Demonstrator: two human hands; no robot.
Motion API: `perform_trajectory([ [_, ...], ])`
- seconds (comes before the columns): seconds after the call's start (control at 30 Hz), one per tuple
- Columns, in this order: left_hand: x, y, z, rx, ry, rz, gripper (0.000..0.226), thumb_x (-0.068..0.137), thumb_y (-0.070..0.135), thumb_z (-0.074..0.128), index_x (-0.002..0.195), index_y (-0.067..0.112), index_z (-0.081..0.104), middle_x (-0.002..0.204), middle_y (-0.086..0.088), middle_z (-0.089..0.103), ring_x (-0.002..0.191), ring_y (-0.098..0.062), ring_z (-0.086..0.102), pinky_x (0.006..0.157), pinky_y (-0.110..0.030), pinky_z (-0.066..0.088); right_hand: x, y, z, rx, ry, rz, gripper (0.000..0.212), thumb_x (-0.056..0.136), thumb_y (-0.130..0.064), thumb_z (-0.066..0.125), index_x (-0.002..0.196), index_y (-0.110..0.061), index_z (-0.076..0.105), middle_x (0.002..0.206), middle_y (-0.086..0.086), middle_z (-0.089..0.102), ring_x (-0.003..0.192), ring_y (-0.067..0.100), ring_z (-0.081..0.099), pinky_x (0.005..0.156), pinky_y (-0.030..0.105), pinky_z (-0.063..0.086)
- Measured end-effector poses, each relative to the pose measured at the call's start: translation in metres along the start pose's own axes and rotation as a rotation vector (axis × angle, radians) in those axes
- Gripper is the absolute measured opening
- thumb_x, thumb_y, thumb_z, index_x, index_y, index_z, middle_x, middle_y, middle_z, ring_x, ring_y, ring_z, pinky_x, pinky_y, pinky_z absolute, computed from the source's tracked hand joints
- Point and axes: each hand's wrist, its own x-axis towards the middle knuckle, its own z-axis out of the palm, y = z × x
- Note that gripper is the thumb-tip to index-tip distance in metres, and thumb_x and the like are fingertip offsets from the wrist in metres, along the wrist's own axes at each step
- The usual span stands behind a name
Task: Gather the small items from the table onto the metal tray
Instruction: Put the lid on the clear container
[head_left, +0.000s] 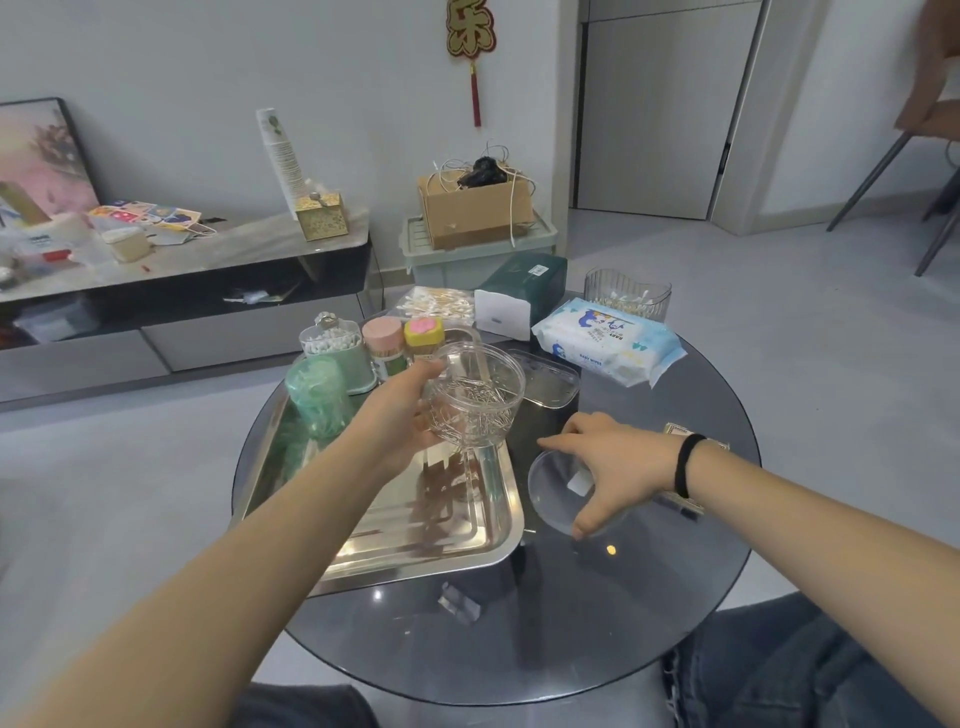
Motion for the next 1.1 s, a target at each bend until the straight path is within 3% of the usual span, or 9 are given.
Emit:
perform_trajectory([
  [0.17,-0.001,-0.001,0.001,0.001,0.013,-0.001,0.034,0.082,0.028,0.064,0.113,0.018,0.056,0.113,-0.014,0.061,0.096,-0.027,0.062,0.074,-0.040,0.055,-0.001,0.010,-0.013,0.140,0.121,0.004,0.094,0.065,-0.049,0.074,0.142,-0.038,0.022,0.120,0.002,0.035,0.117,0.019,0.031,0.097,0.031,0.037],
  [0.3,-0.001,-0.001,0.000,-0.039,0.021,0.008,0.030,0.080,0.028,0.064,0.108,0.020,0.058,0.099,-0.011,0.061,0.087,-0.025,0.061,0.072,-0.039,0.055,-0.001,0.018,-0.033,0.331,0.277,0.026,0.078,0.067,-0.048,0.072,0.132,-0.053,0.028,0.112,-0.001,0.034,0.106,0.017,0.039,0.087,0.026,0.035],
  [0.43,0.001,-0.001,0.001,-0.090,0.000,0.006,0.021,0.082,0.027,0.062,0.101,0.020,0.060,0.086,-0.009,0.066,0.076,-0.024,0.066,0.063,-0.037,0.057,0.000,0.021,-0.050,0.574,0.431,0.022,0.063,0.070,-0.038,0.074,0.121,-0.047,0.037,0.121,0.002,0.039,0.105,0.016,0.044,0.082,0.026,0.041],
  [0.57,-0.001,-0.002,0.006,-0.124,-0.142,0.014,0.014,0.087,0.025,0.054,0.095,0.015,0.061,0.062,-0.003,0.073,0.060,-0.019,0.072,0.053,-0.037,0.057,0.003,0.019,-0.063,0.803,0.593,0.016,0.063,0.072,-0.029,0.074,0.118,-0.038,0.032,0.121,0.001,0.040,0.103,0.017,0.049,0.072,0.022,0.041],
  [0.73,-0.003,-0.005,0.013,-0.105,-0.262,0.018,0.022,0.089,0.029,0.052,0.107,0.017,0.059,0.075,-0.004,0.075,0.068,-0.021,0.073,0.055,-0.036,0.057,0.013,0.003,-0.066,1.133,0.739,-0.078,0.065,0.072,-0.017,0.074,0.113,-0.025,0.025,0.125,0.004,0.038,0.107,0.018,0.053,0.084,0.024,0.044],
  [0.83,-0.004,-0.006,0.014,-0.140,-0.298,0.014,0.024,0.090,0.032,0.052,0.108,0.018,0.061,0.083,-0.005,0.076,0.077,-0.023,0.073,0.064,-0.039,0.058,0.019,-0.009,-0.060,1.281,0.703,-0.093,0.065,0.064,-0.028,0.075,0.107,-0.021,0.027,0.127,0.005,0.042,0.105,0.011,0.051,0.089,0.026,0.042],
  [0.97,-0.005,-0.004,0.014,-0.214,-0.376,0.008,0.038,0.098,0.040,0.039,0.111,0.018,0.067,0.111,-0.010,0.072,0.102,-0.027,0.068,0.083,-0.042,0.054,0.026,-0.015,-0.046,1.118,0.586,-0.111,0.052,0.073,-0.020,0.075,0.100,-0.020,0.031,0.134,0.004,0.040,0.121,0.017,0.046,0.099,0.036,0.043],
  [1.1,-0.006,-0.004,0.014,-0.228,-0.426,0.017,0.048,0.099,0.041,0.033,0.096,0.021,0.077,0.114,-0.011,0.070,0.107,-0.026,0.066,0.087,-0.041,0.053,0.026,-0.018,-0.042,0.932,0.523,-0.115,0.049,0.070,-0.022,0.078,0.092,-0.027,0.035,0.136,0.001,0.040,0.120,0.014,0.043,0.097,0.029,0.040],
])
